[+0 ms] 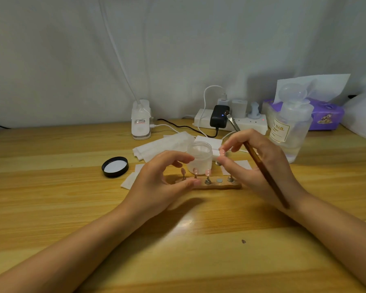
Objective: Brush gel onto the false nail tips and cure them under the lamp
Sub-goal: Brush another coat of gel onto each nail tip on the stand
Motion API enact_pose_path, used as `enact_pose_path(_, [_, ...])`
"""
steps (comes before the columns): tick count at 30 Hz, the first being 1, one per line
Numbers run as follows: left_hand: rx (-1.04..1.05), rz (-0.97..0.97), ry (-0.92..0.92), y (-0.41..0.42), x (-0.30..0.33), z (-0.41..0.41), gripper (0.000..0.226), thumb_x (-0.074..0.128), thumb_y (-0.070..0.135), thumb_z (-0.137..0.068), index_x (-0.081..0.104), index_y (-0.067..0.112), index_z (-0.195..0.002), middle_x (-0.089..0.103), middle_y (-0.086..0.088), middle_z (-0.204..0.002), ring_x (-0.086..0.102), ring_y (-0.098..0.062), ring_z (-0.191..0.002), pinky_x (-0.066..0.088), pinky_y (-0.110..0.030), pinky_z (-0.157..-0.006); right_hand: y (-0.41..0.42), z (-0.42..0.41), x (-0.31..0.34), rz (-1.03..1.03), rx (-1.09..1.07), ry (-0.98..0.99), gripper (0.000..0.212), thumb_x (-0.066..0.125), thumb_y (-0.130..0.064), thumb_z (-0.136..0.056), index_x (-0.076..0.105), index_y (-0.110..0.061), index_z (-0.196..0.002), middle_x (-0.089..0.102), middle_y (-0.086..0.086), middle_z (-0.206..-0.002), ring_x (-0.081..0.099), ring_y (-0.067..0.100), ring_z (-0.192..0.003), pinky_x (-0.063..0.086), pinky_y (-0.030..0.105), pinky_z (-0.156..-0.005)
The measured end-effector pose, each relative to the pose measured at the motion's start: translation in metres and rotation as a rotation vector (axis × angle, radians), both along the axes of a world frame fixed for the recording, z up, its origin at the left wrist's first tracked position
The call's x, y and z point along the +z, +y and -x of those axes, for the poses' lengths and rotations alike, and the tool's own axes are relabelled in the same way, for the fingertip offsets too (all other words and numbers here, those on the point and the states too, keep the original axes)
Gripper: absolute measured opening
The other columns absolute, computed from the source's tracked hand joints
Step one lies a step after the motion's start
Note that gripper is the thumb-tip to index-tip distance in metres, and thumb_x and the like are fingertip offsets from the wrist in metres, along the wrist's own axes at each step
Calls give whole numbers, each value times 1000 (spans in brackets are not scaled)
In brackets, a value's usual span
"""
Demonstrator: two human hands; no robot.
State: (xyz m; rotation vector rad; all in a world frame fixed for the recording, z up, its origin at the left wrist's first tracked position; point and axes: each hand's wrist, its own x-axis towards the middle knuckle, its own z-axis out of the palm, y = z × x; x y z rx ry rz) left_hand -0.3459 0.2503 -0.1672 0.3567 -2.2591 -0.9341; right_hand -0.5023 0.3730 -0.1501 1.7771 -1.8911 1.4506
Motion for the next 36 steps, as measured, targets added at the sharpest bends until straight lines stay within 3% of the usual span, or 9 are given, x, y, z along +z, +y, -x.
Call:
enact_pose_path(7, [25,-52,-119,-1,-3,1,45,77,31,-65,50,38,-100,60,14,-89,54,7,-90,42,-4,-71,4,13,-4,-196,80,-10,20,74,-12,-73,60,-21,-84,62,-6,-85,58,7,-85,48,24,-76])
enact_pose_path(17, [43,-27,-136,-2,-3,1,38,76,24,-69,50,38,-93,62,16,-86,55,8,-89,43,-4,-74,3,12,-4,-247,93,59,32,76,-15,-71,54,-35,-83,60,-10,-84,55,5,-83,46,25,-73])
enact_pose_path(22, [68,-29,-134,-2,-4,0,36,75,22,-71,50,38,-92,62,16,-86,57,6,-88,44,-6,-75,6,17,-2,-270,65,26,25,76,-29,-70,59,-24,-88,62,-7,-92,56,4,-90,46,20,-78])
enact_pose_path(26, [97,-35,-142,-3,-5,0,36,75,22,-72,49,39,-91,62,16,-86,57,5,-87,44,-8,-74,7,23,-2,-283,88,5,24,75,-12,-72,59,-19,-89,64,-5,-91,55,2,-88,44,14,-76])
enact_pose_path(31, [106,-33,-141,-4,-6,0,35,75,24,-71,49,39,-89,61,17,-85,57,6,-86,44,-6,-75,5,26,-5,-274,93,-26,17,70,-14,-77,60,-18,-89,63,-6,-91,56,3,-87,43,11,-74])
enact_pose_path(36, [106,-20,-154,-4,-6,-1,35,74,26,-72,47,40,-90,61,18,-86,57,3,-89,46,-14,-80,6,28,-6,-286,116,-124,16,70,-15,-77,60,-20,-88,63,-9,-87,58,2,-85,50,18,-68])
